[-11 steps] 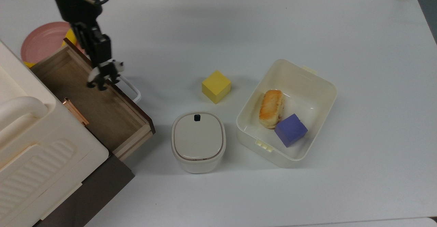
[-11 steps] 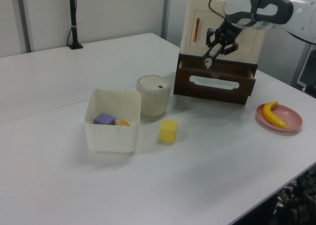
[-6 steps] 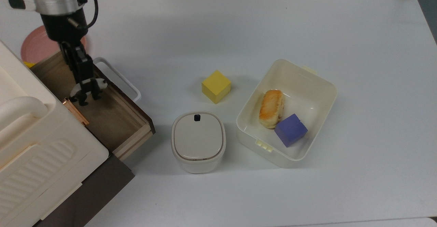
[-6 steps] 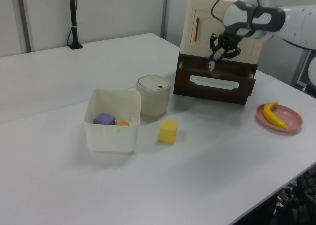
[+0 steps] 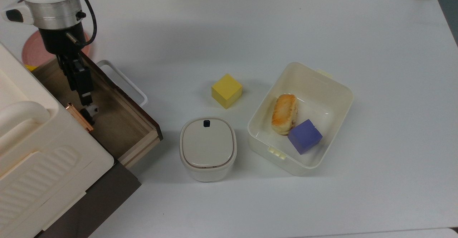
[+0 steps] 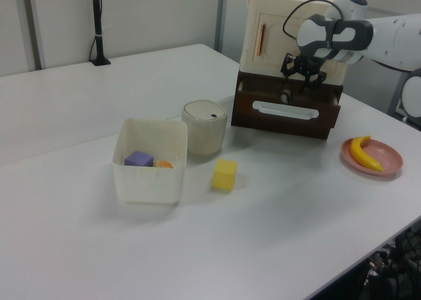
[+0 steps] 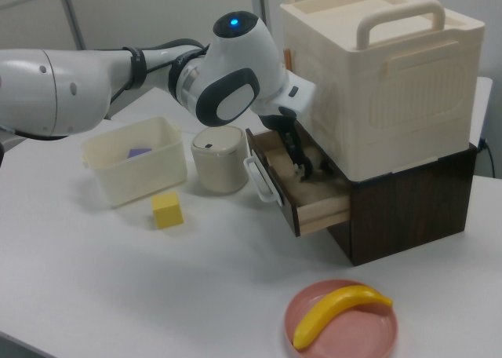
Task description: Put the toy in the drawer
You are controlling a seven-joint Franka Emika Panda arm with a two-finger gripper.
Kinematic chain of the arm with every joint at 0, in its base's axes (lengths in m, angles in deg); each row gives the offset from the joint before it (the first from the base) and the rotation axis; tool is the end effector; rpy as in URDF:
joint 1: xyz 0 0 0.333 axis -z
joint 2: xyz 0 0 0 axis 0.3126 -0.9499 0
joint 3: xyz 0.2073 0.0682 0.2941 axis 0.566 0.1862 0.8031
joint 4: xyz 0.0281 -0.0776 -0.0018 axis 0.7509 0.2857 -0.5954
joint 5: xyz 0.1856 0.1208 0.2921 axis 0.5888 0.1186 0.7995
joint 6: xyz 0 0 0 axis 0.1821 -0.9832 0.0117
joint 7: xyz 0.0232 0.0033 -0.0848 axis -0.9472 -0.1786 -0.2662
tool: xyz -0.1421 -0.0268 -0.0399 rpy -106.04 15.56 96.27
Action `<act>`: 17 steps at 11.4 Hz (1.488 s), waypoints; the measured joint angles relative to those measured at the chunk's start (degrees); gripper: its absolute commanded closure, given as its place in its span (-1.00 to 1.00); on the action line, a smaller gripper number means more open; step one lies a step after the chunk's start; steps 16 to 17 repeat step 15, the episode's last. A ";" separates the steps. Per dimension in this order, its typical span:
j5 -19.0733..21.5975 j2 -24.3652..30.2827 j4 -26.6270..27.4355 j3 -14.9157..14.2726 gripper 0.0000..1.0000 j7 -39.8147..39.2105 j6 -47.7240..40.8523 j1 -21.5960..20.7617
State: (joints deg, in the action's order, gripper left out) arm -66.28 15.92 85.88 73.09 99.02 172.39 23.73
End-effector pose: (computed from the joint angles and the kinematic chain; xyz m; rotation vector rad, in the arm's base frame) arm 0.6787 -0.2104 0.5045 -2.6362 1.2574 -0.6361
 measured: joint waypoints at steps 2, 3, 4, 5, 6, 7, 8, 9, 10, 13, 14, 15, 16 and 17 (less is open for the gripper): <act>-0.73 0.38 -0.45 0.26 -1.00 -0.02 -0.66 -0.90; -1.34 0.86 -0.84 0.59 -1.00 -0.08 -2.26 -1.43; -2.69 2.35 -1.37 1.34 -1.00 -0.15 -6.42 -2.50; -4.32 4.59 -1.65 2.75 -1.00 -0.42 -12.16 -3.57; -6.43 6.96 -1.72 5.30 -1.00 -1.68 -18.18 -4.09; -8.57 9.20 -1.67 8.45 -1.00 -3.00 -24.02 -4.39; -10.44 10.84 -1.37 11.23 -1.00 -4.65 -28.05 -4.52; -12.54 12.27 -0.55 13.86 -1.00 -8.08 -31.04 -4.63; -13.59 13.18 0.33 15.32 -1.00 -11.57 -32.42 -4.80; -14.24 15.50 2.70 15.89 -1.00 -21.15 -35.49 -6.99; -14.27 15.60 2.88 15.27 -1.00 -21.84 -35.53 -7.50; -14.27 15.61 3.12 14.16 -1.00 -22.34 -35.53 -8.32; -14.27 15.61 3.12 14.16 -1.00 -22.34 -35.53 -8.32; -14.27 15.61 3.12 14.16 -1.00 -22.34 -35.53 -8.32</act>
